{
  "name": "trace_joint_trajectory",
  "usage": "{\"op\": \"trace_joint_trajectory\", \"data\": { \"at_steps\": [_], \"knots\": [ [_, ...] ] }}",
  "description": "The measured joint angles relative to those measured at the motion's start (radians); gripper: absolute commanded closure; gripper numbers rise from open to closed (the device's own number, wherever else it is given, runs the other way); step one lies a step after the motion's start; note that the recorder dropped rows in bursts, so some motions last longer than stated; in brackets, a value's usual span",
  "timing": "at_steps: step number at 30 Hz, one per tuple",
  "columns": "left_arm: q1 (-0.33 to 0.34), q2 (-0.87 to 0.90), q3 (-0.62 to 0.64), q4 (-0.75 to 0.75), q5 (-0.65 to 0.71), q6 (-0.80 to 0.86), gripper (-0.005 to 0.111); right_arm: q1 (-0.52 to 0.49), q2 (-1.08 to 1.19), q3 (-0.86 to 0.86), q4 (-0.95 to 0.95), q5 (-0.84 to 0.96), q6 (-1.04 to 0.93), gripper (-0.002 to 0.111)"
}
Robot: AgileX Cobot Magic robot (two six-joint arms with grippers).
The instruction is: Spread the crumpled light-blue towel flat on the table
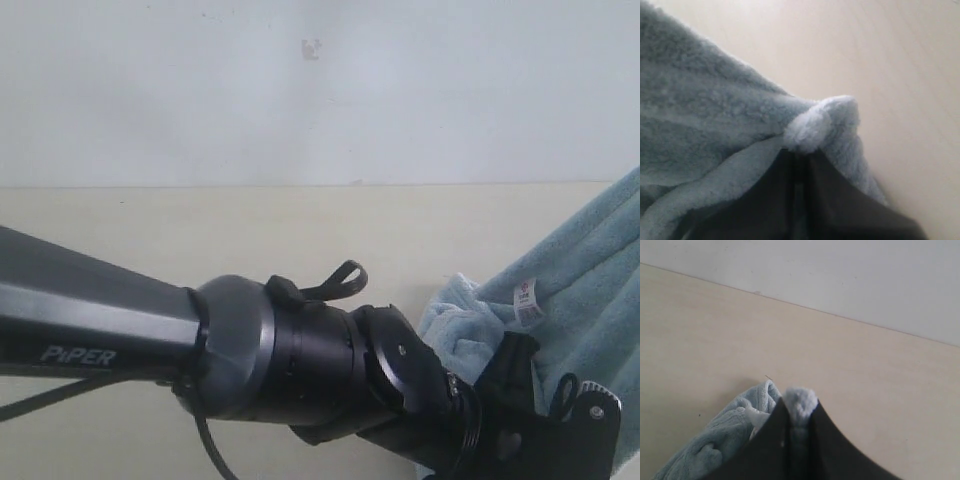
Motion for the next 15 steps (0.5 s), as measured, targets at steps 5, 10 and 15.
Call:
{"op": "trace_joint_trajectory", "data": {
  "at_steps": [5, 10, 15],
  "knots": [
    [0.000, -0.021, 0.000, -0.001, 0.000, -0.053, 0.103, 0.000, 0.000, 0.000, 0.000, 0.002, 0.000, 0.109],
    [0.001, -0.106, 0.008, 0.018, -0.005, -0.192, 0.103, 0.000, 0.000, 0.000, 0.000, 0.002, 0.000, 0.109],
    [0.042, -0.241, 0.076, 0.047, -0.025, -0.372, 0.103, 0.000, 0.000, 0.000, 0.000, 0.002, -0.002, 0.109]
  ]
}}
